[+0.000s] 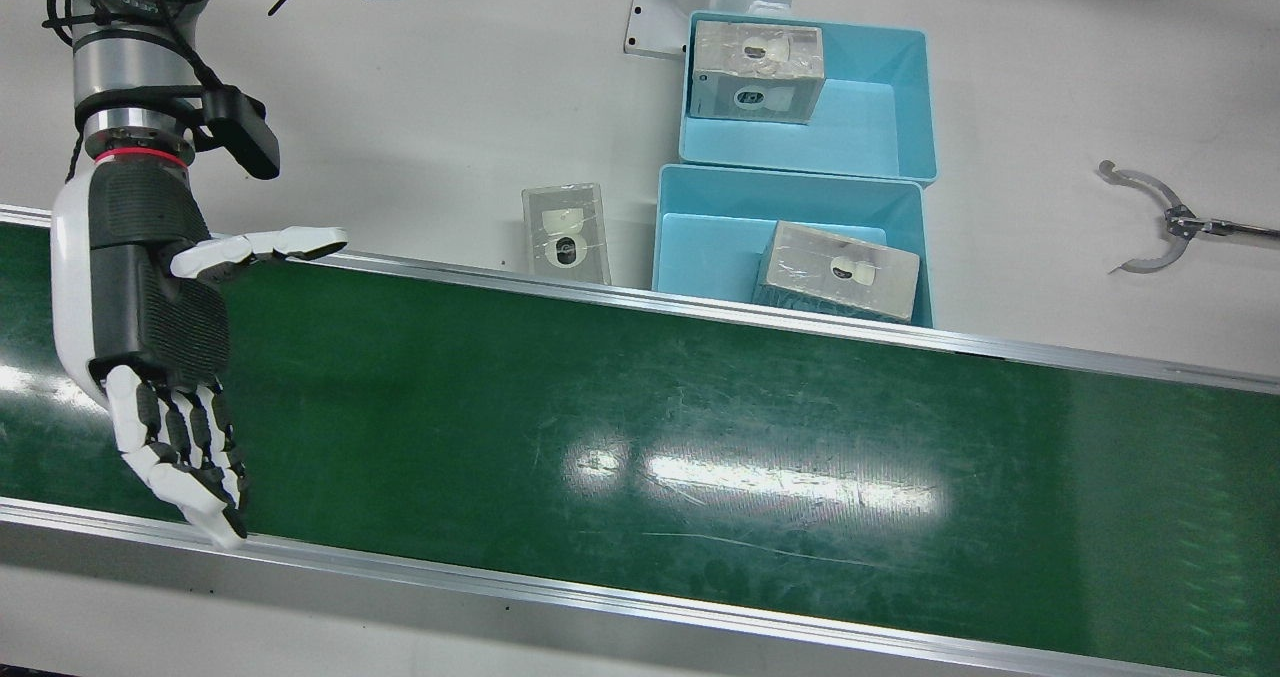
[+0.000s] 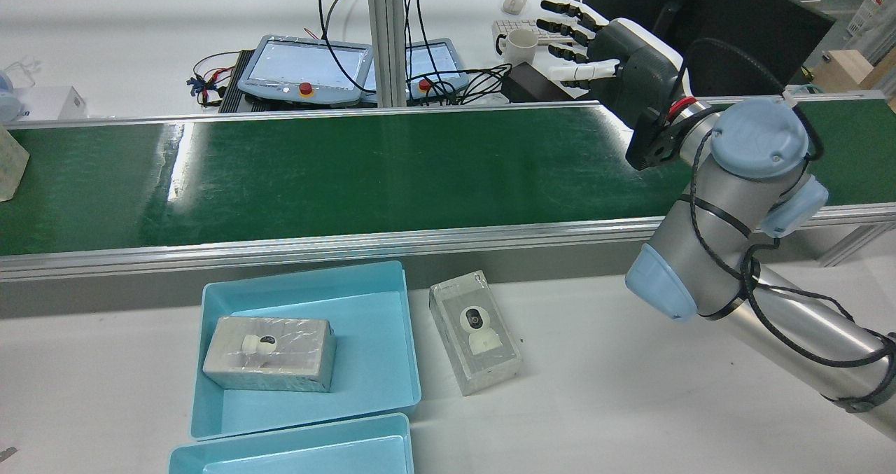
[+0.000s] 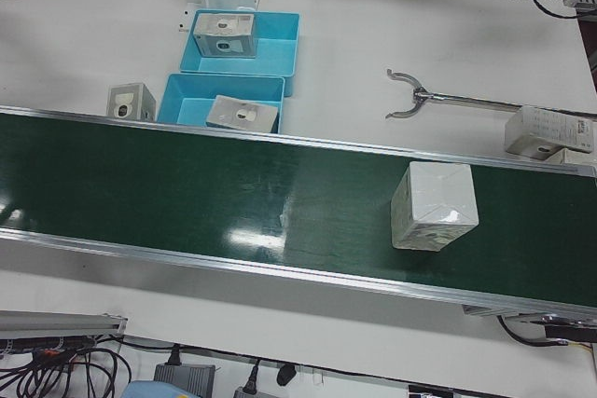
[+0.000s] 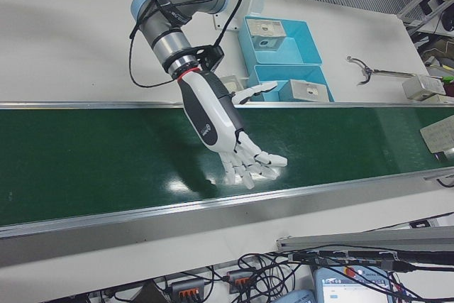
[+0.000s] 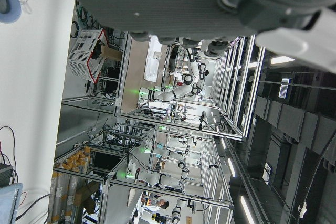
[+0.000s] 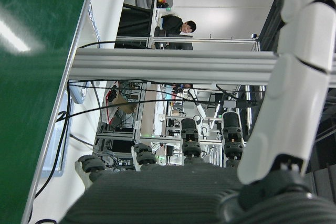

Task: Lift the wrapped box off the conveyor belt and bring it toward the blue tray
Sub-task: 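Hold the open right hand beside the belt, waiting for the wrapped box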

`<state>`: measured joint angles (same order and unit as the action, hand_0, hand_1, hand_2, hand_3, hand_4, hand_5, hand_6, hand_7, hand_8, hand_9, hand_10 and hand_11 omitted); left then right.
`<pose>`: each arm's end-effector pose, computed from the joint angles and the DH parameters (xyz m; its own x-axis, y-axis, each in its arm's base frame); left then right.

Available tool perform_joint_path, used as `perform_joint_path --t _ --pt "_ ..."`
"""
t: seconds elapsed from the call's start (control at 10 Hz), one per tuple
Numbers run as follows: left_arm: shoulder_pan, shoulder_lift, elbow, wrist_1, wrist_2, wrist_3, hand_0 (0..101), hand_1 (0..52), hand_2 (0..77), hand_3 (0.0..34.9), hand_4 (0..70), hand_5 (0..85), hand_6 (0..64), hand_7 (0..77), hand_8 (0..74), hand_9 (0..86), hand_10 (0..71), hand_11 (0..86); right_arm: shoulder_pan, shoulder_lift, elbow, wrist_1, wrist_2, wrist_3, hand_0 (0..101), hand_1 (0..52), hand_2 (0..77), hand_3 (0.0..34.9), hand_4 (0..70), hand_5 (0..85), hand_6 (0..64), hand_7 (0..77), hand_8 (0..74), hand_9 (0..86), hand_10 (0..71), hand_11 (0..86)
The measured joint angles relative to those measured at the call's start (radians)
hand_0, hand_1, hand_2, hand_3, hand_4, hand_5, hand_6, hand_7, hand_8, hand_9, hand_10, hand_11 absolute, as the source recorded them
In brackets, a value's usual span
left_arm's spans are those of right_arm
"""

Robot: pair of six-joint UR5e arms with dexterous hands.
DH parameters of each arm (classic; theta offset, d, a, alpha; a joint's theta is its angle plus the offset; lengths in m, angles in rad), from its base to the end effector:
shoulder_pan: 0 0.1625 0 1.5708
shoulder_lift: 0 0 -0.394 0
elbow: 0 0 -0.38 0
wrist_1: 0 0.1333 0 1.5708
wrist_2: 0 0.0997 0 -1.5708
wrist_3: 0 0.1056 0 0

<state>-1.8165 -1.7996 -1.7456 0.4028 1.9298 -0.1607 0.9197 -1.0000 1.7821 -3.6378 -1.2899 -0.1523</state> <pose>-0.2241 -0.4982 0.4966 -0.9808 -0.1117 0.1597 -0.1588 -0.0173 -0.9872 -0.2391 -0.5821 0.2933 -0.9407 0.3324 0.0683 0.0285 0.2780 -0.9602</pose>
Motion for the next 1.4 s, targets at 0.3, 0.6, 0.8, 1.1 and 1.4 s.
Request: perform_joint_path --t 0.3,0.6,0.8,1.1,1.4 --pt "0.0 0.0 0.0 0.0 0.0 0.0 0 0.0 1.1 0.0 0.0 0.5 0.0 0.5 0.0 0.0 0.0 0.0 -0.019 0.014 0.016 0.038 -0.005 -0.078 45 11.5 11.4 30.4 4.9 20.7 0.0 15.8 2.2 7.6 1.1 2.7" --pt "0.0 0.0 0.0 0.0 0.0 0.0 0 0.0 1.1 0.0 0.0 0.5 0.0 0.5 0.5 0.5 0.0 0.0 0.005 0.004 0.018 0.038 -0.007 -0.119 45 11.5 12.5 30.4 4.9 20.2 0.0 15.8 2.2 7.6 1.1 2.2" --pt "0.0 0.0 0.0 0.0 0.0 0.0 0 0.0 0.5 0.0 0.0 0.5 0.0 0.5 0.5 0.0 0.0 0.0 -0.005 0.006 0.031 0.041 -0.002 -0.14 45 11.5 13.6 30.4 4.9 20.7 0.0 15.8 2.2 7.6 1.1 2.2" --pt "0.0 0.0 0.0 0.0 0.0 0.0 0 0.0 1.1 0.0 0.0 0.5 0.0 0.5 0.5 0.0 0.5 0.0 0.015 -0.024 0.081 0.041 -0.001 -0.148 44 11.5 13.6 30.3 6.0 22.9 0.0 16.4 2.2 7.6 1.1 2.2" --pt "0.0 0.0 0.0 0.0 0.0 0.0 0 0.0 0.5 0.0 0.0 0.5 0.0 0.5 0.5 0.0 0.5 0.0 0.028 -0.025 0.093 0.037 -0.003 -0.154 44 11.5 13.6 30.7 7.1 21.3 0.0 17.5 1.1 5.4 1.1 2.2"
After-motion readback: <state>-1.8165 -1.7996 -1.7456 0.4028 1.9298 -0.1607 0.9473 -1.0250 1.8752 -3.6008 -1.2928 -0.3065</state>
